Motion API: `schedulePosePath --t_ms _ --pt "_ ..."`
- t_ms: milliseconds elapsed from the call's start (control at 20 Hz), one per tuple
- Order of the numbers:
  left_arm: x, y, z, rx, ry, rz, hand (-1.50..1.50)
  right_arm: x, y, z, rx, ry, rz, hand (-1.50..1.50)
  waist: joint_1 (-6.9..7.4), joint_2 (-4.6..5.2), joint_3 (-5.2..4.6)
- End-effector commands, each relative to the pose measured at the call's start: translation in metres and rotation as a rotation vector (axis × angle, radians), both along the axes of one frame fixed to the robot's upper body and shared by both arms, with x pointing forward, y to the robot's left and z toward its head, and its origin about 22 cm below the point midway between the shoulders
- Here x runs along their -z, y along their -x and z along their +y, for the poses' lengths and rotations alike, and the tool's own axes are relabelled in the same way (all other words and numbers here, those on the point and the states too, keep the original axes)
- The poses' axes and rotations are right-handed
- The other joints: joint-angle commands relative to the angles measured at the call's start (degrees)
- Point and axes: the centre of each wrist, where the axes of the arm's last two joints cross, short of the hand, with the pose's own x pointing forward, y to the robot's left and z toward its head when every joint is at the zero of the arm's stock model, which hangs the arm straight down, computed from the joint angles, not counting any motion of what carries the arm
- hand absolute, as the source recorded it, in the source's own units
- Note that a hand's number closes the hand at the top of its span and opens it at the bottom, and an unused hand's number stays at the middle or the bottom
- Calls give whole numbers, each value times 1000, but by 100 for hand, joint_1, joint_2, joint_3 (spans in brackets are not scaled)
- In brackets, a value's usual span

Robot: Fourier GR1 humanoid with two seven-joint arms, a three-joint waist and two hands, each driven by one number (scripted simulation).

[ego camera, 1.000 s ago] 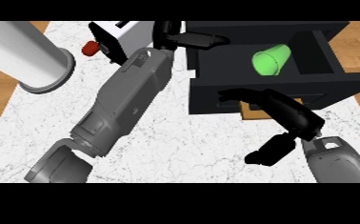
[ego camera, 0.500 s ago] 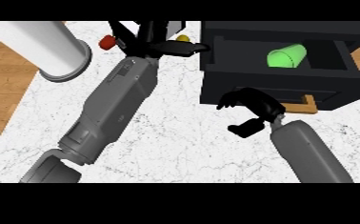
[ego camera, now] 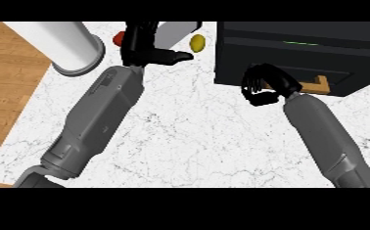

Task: Pick up the cup, place it into the drawer and close the drawer

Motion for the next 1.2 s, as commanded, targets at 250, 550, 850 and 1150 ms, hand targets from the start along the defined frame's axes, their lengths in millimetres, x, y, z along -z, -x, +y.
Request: schedulePosePath --t_ms 250,550,850,1150 --pt "11 9 31 29 -19 1 -150 -59 -41 -38 193 -97 -134 150 366 104 13" --pt "10 11 32 76 1 3 -150 -89 -50 -47 218 -156 -135 150 496 136 1" --pt "6 11 36 91 0 6 -150 -106 -46 -70 209 -178 -144 150 539 156 2" --pt "12 14 42 102 11 8 -150 -114 -44 -79 195 -222 -135 150 601 168 -5"
